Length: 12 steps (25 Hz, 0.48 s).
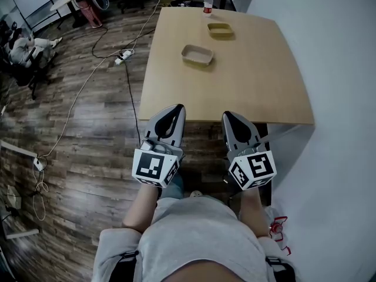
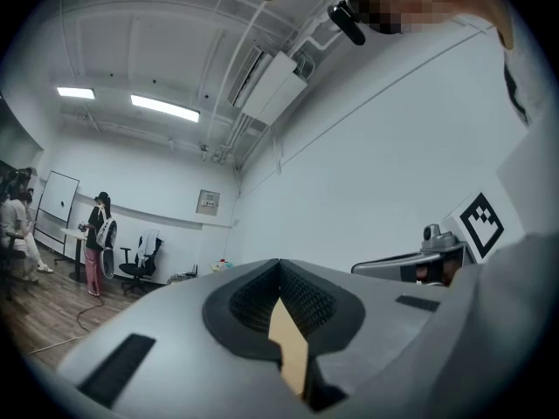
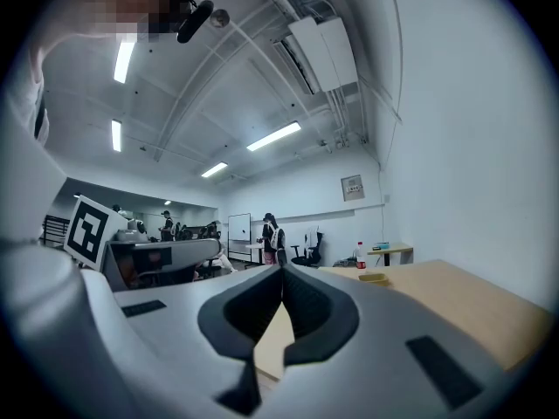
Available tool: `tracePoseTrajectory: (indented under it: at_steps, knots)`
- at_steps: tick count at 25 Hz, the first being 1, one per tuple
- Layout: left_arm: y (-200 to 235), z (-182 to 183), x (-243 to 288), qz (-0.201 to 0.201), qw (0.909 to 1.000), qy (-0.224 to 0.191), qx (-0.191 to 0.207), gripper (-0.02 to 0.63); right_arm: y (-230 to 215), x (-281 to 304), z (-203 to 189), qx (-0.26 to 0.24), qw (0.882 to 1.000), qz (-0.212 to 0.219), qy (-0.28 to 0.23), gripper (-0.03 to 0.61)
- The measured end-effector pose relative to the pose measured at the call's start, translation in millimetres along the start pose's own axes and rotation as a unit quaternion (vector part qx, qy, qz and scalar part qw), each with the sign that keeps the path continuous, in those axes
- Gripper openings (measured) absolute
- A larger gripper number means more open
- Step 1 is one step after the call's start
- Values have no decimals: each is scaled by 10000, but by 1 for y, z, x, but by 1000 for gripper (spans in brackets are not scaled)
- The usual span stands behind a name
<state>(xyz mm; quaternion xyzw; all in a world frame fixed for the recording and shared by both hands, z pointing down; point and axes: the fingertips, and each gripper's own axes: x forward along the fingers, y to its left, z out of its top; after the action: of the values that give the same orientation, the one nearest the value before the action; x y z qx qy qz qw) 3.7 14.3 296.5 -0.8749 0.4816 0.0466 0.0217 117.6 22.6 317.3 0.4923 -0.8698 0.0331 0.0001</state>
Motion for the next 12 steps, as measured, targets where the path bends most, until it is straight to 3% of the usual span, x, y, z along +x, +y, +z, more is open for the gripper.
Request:
tracePoseTrajectory:
  at_steps: [12]
  knots:
    - [71,-10,64,-429,9990,105,-49,15,-19,87,-2,34,9991,-416,62,11]
